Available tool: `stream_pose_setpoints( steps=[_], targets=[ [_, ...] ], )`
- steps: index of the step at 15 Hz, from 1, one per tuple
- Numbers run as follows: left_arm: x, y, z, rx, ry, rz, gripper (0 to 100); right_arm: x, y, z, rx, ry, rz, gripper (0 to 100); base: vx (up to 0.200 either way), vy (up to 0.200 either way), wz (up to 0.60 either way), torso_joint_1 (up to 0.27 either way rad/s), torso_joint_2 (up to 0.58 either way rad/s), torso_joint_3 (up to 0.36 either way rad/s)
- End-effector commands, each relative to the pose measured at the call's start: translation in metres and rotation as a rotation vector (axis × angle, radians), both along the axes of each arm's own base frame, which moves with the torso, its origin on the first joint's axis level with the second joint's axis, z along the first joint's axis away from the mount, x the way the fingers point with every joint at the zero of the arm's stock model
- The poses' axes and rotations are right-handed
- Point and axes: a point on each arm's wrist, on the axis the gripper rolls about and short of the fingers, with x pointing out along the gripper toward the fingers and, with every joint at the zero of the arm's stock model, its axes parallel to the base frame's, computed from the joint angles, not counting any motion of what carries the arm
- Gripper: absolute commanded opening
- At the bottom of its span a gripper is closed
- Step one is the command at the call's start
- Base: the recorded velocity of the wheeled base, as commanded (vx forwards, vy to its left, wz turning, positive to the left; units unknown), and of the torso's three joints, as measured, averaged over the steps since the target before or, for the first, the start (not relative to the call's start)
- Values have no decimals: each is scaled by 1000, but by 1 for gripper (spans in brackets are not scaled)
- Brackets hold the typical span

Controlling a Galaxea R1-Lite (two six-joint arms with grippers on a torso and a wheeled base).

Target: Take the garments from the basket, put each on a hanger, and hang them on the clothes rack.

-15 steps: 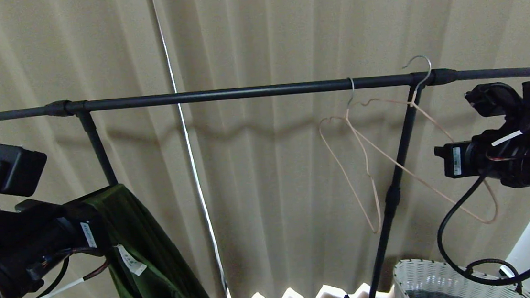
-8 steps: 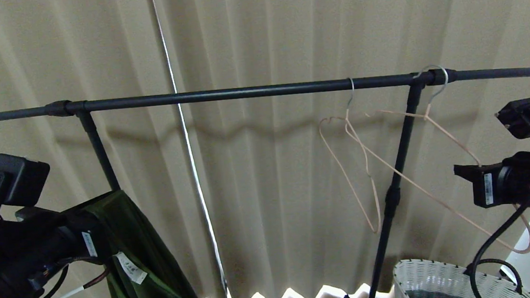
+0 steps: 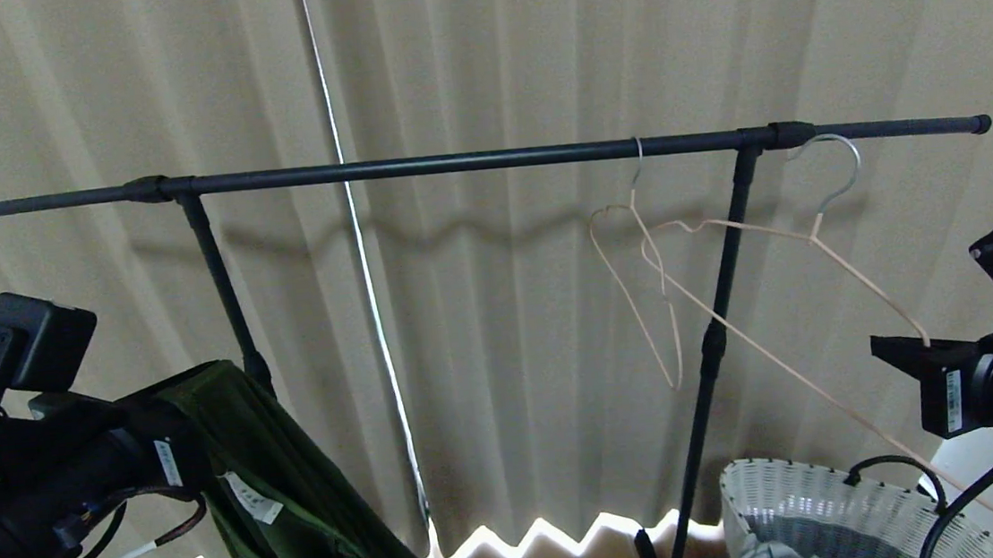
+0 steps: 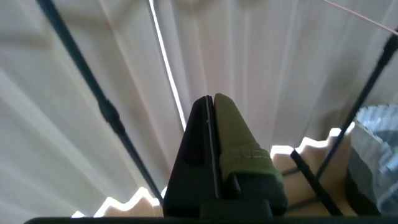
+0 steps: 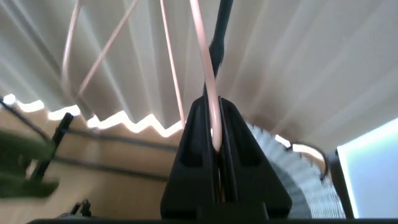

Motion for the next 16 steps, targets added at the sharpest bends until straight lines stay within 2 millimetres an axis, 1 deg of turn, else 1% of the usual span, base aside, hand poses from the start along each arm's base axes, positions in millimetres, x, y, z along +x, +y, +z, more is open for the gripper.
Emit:
stream_pose_setpoints(
  steps=[1,5,7,9,11,13,15,16],
  targets=[
    [0,0,0,0,2,0,0,-3,-1,-1,0,-1,1,0,-200,0,0,12,2,2],
    [0,0,0,-2,1,0,0,-2,0,-3,0,11,3,0,-200,0,0,0,2,4],
    [-1,0,0,-2,-1,0,0,-4,-1,-5,-1,14,3,0,0,0,0,0,0,0],
    [-1,0,0,-4,-1,-1,0,-7,-2,-10,-4,32,2,0,0,0,0,0,0,0],
    [1,-2,2,-14,-3,-9,0,-10,-3,-8,5,18,3,0,0,0,0,0,0,0],
    [6,-10,10,-6,-24,-38,0,-13,-3,-3,45,-13,17,0,0,0,0,0,0,0],
    [17,-15,18,-5,-22,-46,0,-15,0,7,151,-85,123,0,0,0,0,0,0,0],
    [24,-18,19,3,4,-45,0,-14,1,9,169,-98,161,0,0,0,0,0,0,0]
  ],
)
